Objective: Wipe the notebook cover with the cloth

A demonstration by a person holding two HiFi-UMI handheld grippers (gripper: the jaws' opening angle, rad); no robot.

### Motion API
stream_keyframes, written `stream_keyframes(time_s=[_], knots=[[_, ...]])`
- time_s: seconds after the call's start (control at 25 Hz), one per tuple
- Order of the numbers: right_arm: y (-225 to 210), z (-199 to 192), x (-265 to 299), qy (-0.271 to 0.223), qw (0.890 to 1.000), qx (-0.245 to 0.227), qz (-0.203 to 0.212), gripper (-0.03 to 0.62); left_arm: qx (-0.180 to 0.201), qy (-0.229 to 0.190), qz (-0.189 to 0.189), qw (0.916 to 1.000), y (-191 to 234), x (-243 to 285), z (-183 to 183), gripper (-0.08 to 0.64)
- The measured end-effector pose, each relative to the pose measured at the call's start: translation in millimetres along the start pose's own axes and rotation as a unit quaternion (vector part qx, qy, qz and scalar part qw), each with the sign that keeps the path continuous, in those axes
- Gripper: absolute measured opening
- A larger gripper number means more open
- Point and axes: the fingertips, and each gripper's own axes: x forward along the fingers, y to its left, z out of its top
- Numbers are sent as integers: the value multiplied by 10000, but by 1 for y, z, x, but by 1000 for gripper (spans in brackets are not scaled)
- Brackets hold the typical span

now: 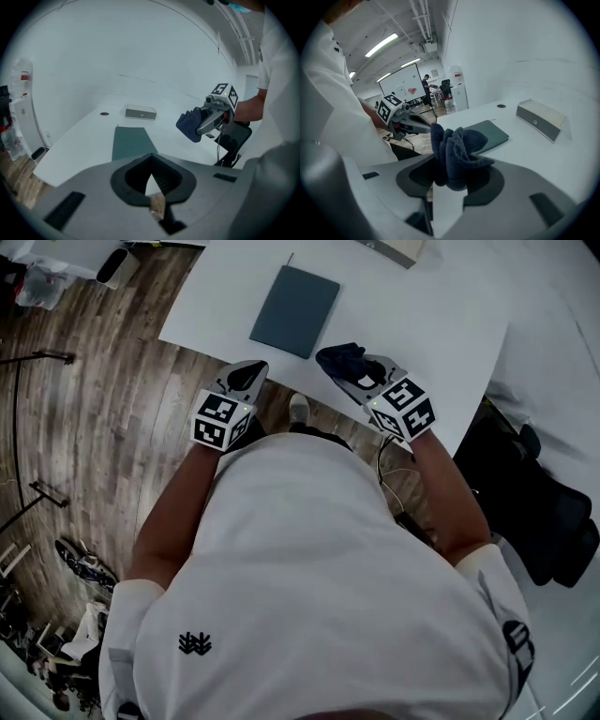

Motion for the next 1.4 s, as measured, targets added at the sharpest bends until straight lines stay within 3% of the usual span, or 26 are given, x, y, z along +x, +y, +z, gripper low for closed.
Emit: stream_keyframes(time_s=[0.56,0.92,1.4], knots=[[-34,-13,74,1147,9885,-749,639,160,-148,426,329,9984,38,87,-29,6],[-29,-17,103,1531,9790,-921,981,160,278,691,398,9964,37,96,-36,6],[-49,-19,118,1978,9658,-1047,1306,160,254,781,289,9962,34,99,-39,6]])
